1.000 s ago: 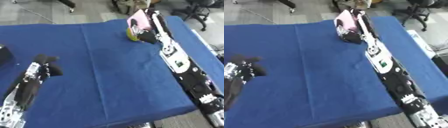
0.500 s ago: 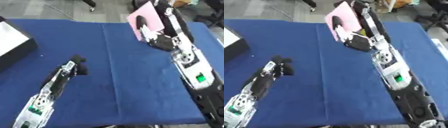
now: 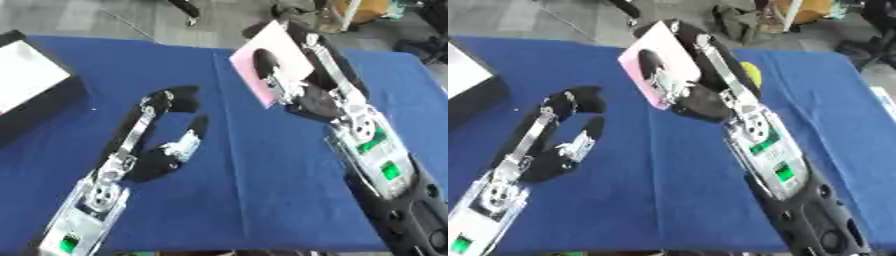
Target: Pick up the objects with one hand, pass them to the other hand, and then place them into the box on the other side of the table.
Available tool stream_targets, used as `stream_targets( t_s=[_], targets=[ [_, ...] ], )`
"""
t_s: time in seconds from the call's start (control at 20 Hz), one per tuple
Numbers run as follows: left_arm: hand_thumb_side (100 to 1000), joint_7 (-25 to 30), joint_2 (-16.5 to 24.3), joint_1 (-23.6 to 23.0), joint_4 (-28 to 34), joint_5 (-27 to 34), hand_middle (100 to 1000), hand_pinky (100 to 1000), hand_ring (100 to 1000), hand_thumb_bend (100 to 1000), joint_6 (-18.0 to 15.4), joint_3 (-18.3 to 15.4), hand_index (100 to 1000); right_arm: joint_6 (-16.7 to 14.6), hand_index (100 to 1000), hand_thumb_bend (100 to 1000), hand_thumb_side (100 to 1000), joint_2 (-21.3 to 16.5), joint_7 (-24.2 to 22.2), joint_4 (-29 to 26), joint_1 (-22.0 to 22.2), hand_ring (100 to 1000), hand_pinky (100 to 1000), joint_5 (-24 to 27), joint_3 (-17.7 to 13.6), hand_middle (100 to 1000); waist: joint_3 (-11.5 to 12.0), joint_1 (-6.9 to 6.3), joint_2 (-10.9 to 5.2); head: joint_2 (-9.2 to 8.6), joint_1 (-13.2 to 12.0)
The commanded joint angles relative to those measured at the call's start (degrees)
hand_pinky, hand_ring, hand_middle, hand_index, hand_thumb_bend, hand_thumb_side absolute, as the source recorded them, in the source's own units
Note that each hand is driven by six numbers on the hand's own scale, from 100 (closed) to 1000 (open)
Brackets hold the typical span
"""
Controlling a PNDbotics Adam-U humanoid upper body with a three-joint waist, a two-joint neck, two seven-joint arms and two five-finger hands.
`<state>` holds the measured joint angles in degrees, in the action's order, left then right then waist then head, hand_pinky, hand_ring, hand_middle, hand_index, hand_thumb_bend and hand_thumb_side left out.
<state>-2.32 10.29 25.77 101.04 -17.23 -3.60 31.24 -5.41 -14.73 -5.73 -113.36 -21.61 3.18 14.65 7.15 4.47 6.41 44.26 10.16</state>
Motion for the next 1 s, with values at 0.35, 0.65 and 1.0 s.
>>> stream_targets(
  t_s=[0.35, 0.65, 1.0],
  targets=[
    [539, -4.9, -1.2, -0.1, 1.9, -4.7, 670, 811, 718, 315, -3.8, 1.8, 856, 6.0, 686, 100, 470, 1.1, 0.3, 3.8, -1.5, 459, 371, 9.8, -0.3, 474, 0.5, 0.3, -0.98, -0.14, 2.5],
    [584, -8.7, -3.2, -1.0, -1.3, -5.5, 670, 813, 718, 279, -3.8, 2.2, 854, 9.0, 688, 100, 501, 2.0, 1.4, 7.2, -1.9, 461, 374, 14.1, -0.2, 473, 0.6, 0.58, -1.21, -0.14, 3.5],
    [693, -10.7, -5.2, -1.4, -5.3, -5.1, 678, 827, 727, 249, -2.0, 2.5, 861, 10.0, 688, 100, 488, 2.1, 1.1, 8.1, -2.2, 462, 373, 13.5, 0.7, 472, 0.6, 0.71, -1.31, -0.14, 3.9]
  ],
)
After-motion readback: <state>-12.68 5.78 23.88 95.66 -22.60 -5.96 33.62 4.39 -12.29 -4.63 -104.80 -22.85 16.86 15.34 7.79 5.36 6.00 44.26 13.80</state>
